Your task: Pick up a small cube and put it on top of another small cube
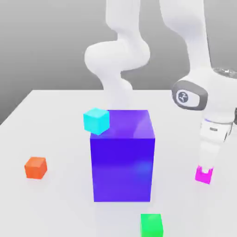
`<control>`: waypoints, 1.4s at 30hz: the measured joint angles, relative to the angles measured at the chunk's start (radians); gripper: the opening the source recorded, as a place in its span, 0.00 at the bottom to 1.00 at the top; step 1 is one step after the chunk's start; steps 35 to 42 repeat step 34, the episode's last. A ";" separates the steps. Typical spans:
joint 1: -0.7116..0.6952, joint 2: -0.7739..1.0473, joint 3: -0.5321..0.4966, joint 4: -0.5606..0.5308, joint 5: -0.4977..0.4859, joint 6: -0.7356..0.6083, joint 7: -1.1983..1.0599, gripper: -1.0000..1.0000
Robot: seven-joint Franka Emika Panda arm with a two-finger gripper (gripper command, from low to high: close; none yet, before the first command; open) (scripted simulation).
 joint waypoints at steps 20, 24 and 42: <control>-0.190 -0.159 -0.032 0.099 0.204 -0.254 -0.350 0.00; -0.313 -0.136 -0.116 0.209 0.230 -0.341 -0.529 0.00; -0.408 0.027 -0.167 0.295 0.257 -0.264 -0.660 1.00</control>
